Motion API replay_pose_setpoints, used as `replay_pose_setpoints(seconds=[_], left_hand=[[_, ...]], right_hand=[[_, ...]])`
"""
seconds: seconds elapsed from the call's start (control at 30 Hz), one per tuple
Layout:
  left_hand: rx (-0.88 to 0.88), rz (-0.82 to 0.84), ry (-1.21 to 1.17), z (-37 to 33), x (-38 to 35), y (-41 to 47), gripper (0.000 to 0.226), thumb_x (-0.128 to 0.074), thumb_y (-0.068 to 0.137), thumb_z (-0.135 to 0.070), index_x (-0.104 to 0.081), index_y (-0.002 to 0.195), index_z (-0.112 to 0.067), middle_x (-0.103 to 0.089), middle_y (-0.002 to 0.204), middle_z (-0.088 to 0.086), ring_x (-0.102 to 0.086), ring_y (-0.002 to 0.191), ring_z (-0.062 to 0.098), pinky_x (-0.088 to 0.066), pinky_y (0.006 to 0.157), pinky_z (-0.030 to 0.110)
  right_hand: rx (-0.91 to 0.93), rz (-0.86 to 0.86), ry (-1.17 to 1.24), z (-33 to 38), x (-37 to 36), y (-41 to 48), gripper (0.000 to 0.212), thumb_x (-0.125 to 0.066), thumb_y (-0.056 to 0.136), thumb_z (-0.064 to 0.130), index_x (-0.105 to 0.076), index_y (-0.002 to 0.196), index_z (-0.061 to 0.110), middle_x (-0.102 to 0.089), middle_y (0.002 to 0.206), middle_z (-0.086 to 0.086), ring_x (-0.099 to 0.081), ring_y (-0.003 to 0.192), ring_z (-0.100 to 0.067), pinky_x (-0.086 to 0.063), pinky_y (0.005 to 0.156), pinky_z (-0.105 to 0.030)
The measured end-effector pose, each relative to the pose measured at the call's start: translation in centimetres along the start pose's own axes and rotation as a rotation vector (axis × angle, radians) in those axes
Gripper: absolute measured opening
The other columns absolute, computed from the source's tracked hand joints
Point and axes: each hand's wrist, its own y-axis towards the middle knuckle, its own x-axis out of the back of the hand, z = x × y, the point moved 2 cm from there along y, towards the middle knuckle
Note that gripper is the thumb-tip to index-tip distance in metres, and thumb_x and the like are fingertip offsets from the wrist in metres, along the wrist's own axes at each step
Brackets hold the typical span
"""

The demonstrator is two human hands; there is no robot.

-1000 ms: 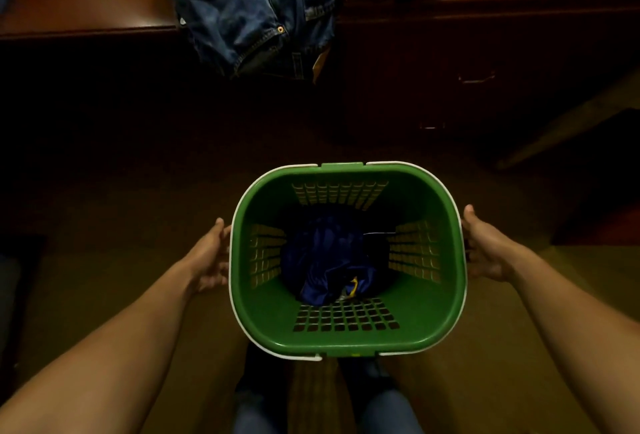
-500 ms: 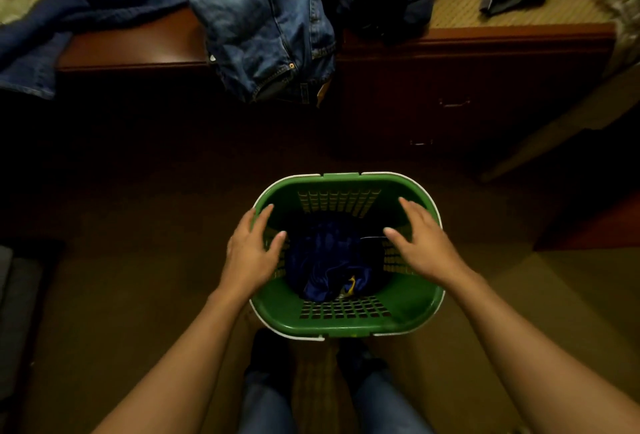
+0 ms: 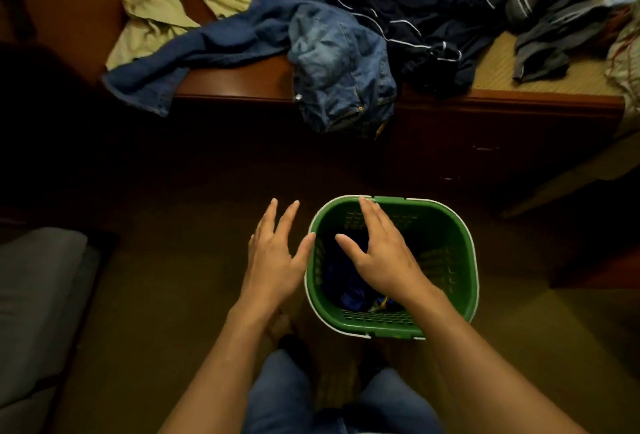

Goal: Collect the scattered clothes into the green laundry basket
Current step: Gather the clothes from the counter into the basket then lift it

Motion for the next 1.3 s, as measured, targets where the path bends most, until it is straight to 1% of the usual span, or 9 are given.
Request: replay_pose_setpoints(seconds=[0.1, 0.27, 0.47, 0.6, 0.77, 1.0, 1.13, 1.2, 1.3], left_hand=[[-0.010, -0.026, -0.004, 2.4, 4.4, 0.1, 0.065, -0.048, 0.098, -0.057, -0.016, 0.154, -0.053, 0.003, 0.167, -0.019, -0.003, 0.155, 0.018, -0.028, 0.119, 0.058], [-0.016, -0.071, 0.036, 5.5, 11.7, 1.5, 0.066, -0.047, 0.098, -0.058, -0.012, 0.154, -0.054, 0.008, 0.166, -0.022, -0.001, 0.155, 0.019, -0.026, 0.119, 0.056], [-0.004, -0.111, 0.016, 7.7, 17.7, 4.2, 0.066, -0.047, 0.097, -0.059, -0.012, 0.153, -0.056, 0.006, 0.166, -0.022, -0.001, 0.155, 0.018, -0.025, 0.119, 0.056], [0.005, -0.135, -0.003, 8.8, 20.7, 7.6, 0.065, -0.047, 0.097, -0.060, -0.013, 0.153, -0.056, 0.005, 0.166, -0.021, -0.002, 0.155, 0.018, -0.025, 0.120, 0.056], [-0.023, -0.147, -0.028, 10.4, 23.8, 13.8, 0.064, -0.048, 0.097, -0.061, -0.015, 0.152, -0.057, 0.004, 0.165, -0.023, -0.002, 0.155, 0.016, -0.023, 0.121, 0.056], [-0.017, -0.152, -0.002, 11.5, 29.1, 25.7, 0.066, -0.048, 0.098, -0.060, -0.015, 0.154, -0.053, 0.006, 0.167, -0.021, -0.001, 0.155, 0.013, -0.022, 0.122, 0.056], [-0.030, -0.172, -0.004, 11.9, 31.8, 31.4, 0.066, -0.049, 0.098, -0.058, -0.018, 0.156, -0.049, 0.004, 0.167, -0.018, -0.002, 0.155, 0.013, -0.023, 0.122, 0.055], [-0.037, -0.173, -0.032, 12.3, 33.3, 34.1, 0.068, -0.048, 0.096, -0.061, -0.019, 0.156, -0.049, 0.003, 0.167, -0.017, -0.002, 0.155, 0.013, -0.024, 0.121, 0.055], [-0.058, -0.155, -0.056, 13.5, 35.2, 38.6, 0.071, -0.040, 0.089, -0.070, -0.019, 0.155, -0.050, 0.003, 0.167, -0.019, -0.002, 0.155, 0.013, -0.025, 0.121, 0.055]], right_hand=[[0.039, -0.019, -0.004, 5.2, -1.7, 1.4, 0.084, -0.045, 0.096, 0.063, 0.000, 0.160, 0.033, -0.002, 0.169, 0.010, 0.005, 0.153, -0.004, -0.010, 0.127, -0.041], [0.057, -0.028, 0.009, 12.5, -3.9, 3.8, 0.086, -0.047, 0.095, 0.063, 0.001, 0.160, 0.034, -0.001, 0.169, 0.009, 0.007, 0.153, -0.006, -0.010, 0.126, -0.041], [0.097, -0.059, 0.002, 18.2, -4.4, 7.1, 0.086, -0.049, 0.095, 0.063, 0.000, 0.160, 0.034, -0.002, 0.169, 0.009, 0.005, 0.153, -0.006, -0.010, 0.127, -0.042], [0.124, -0.068, -0.007, 21.3, -4.7, 10.7, 0.086, -0.050, 0.095, 0.062, -0.002, 0.160, 0.033, -0.004, 0.169, 0.008, 0.004, 0.154, -0.008, -0.011, 0.126, -0.042], [0.127, -0.051, -0.010, 24.1, -4.8, 17.0, 0.086, -0.049, 0.095, 0.062, -0.001, 0.160, 0.032, -0.002, 0.169, 0.008, 0.007, 0.153, -0.007, -0.008, 0.126, -0.041], [0.130, -0.044, -0.012, 28.7, -3.8, 29.8, 0.087, -0.046, 0.095, 0.065, 0.000, 0.160, 0.032, 0.000, 0.169, 0.010, 0.007, 0.153, -0.006, -0.008, 0.126, -0.040], [0.172, -0.055, -0.079, 31.2, -2.9, 36.1, 0.086, -0.046, 0.095, 0.064, -0.001, 0.161, 0.031, -0.001, 0.169, 0.007, 0.006, 0.154, -0.009, -0.009, 0.126, -0.040], [0.170, -0.054, -0.099, 32.6, -2.5, 39.2, 0.086, -0.046, 0.095, 0.064, -0.001, 0.161, 0.030, -0.002, 0.169, 0.006, 0.005, 0.154, -0.011, -0.009, 0.125, -0.039], [0.155, -0.052, -0.089, 34.5, -2.7, 43.6, 0.087, -0.047, 0.095, 0.064, -0.001, 0.160, 0.030, -0.002, 0.169, 0.006, 0.005, 0.154, -0.011, -0.009, 0.125, -0.038]])
